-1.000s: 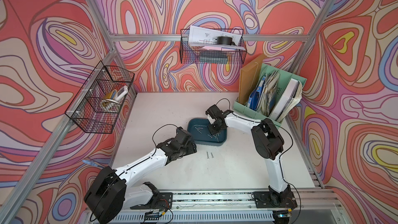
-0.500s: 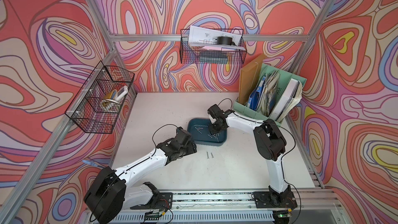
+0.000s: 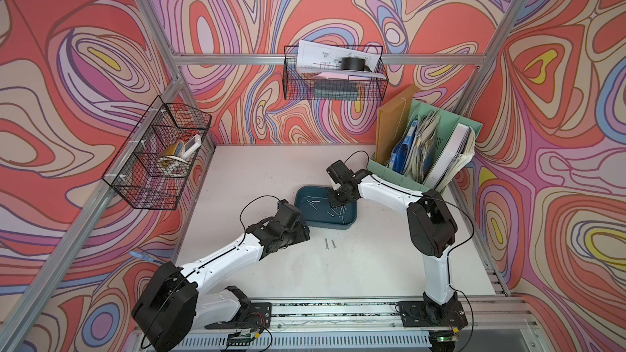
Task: Take out the screws from the storage box
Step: Pick up the screw from the storage box.
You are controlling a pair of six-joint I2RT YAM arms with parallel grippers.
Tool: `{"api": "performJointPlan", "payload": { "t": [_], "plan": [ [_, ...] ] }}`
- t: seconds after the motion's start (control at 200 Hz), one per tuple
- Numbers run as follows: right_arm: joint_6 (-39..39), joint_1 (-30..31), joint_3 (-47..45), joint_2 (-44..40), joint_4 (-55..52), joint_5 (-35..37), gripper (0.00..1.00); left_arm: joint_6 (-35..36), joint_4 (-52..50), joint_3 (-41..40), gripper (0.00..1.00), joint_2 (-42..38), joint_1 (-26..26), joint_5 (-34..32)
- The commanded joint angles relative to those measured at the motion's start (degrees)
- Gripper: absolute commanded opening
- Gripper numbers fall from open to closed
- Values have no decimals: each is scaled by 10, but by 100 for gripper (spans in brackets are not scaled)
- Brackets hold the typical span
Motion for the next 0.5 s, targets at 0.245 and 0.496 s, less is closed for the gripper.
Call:
{"api": "performJointPlan", "payload": {
  "t": [0.245,0.496],
  "plan": [
    [26,26,-42,-119,-38,38,0,-5,-1,-6,72,-20,-3,21],
    [72,74,-130,-198,-44,59,0,-11,5,-12,72,-25,-4,35]
  ]
}}
